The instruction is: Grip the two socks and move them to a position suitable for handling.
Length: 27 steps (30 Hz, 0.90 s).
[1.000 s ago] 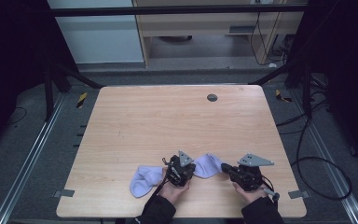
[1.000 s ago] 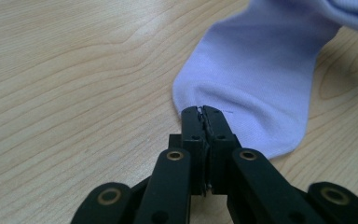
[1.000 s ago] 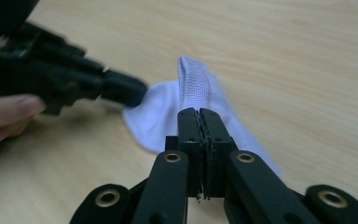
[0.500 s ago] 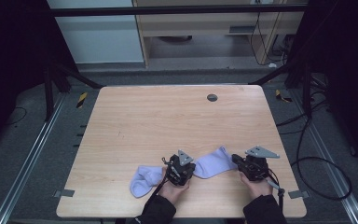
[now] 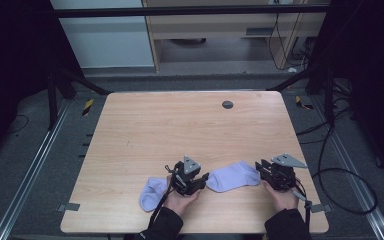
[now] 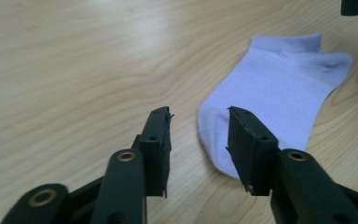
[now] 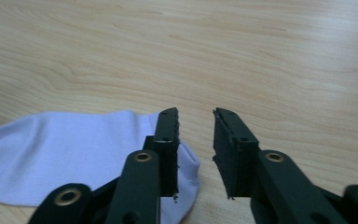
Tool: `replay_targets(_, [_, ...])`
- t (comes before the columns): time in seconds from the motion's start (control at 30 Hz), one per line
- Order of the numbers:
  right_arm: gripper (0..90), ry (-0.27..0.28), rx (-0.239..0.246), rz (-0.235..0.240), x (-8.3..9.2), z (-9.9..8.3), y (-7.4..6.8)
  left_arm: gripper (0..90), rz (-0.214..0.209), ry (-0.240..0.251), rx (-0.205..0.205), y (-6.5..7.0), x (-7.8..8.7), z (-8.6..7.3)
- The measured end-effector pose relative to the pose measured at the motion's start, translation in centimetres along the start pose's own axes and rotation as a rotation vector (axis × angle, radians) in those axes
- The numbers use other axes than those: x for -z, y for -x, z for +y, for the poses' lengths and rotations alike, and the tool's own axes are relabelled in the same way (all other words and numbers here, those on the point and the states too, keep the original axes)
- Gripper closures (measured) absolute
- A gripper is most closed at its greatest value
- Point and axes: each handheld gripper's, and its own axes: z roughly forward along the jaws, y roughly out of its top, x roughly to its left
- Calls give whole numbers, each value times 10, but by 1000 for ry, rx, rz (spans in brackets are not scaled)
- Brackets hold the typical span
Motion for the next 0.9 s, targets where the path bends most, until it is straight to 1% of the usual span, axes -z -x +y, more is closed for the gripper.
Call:
replay_targets(0.03, [635,6,-6,10,2,1,-1,540,5,5,-4,-2,4,1])
replay_targets(0.07, [635,6,-6,10,2,1,-1,540,8,11,-8,-4,8,3])
replay_targets(0.1, [587,-2,-22,33,2,2,-3,502,11,19,-15,-9,18,7])
replay_targets(0.13, [587,-2,-22,33,2,2,-3,486,11,19,-15,-9,18,7])
replay_targets(0.17, [574,-2,-21,44,3,2,-4,486,11,24,-17,-13,24,8])
replay_targets(0.2, [556,-2,-11,47,3,3,-7,471,8,27,-18,-15,29,9])
replay_targets(0.23, [522,1,3,63,4,4,-12,447,8,29,-20,-19,34,10])
replay_targets(0.27, [522,1,3,63,4,4,-12,447,9,34,-16,-21,38,10])
replay_targets(0.3, [510,7,14,64,4,5,-13,434,11,34,-15,-24,44,10])
replay_targets(0.43, [457,21,30,91,6,11,-23,407,24,45,-5,-36,62,10])
replay_targets(0.57, [421,33,57,127,7,18,-36,387,51,48,-5,-48,80,6])
replay_targets(0.63, [407,35,68,143,7,20,-42,378,63,51,3,-55,88,3])
replay_targets(0.73, [391,41,81,177,6,26,-53,370,89,55,14,-65,101,-2])
replay_targets(0.77, [385,43,90,193,5,29,-60,368,94,57,18,-67,105,-3])
replay_targets(0.8, [382,44,98,202,4,31,-65,366,102,56,18,-71,109,-6])
replay_targets(0.83, [382,44,98,202,4,31,-65,366,111,57,22,-74,113,-9])
replay_targets(0.9, [381,45,108,222,2,34,-73,366,130,55,35,-82,123,-17])
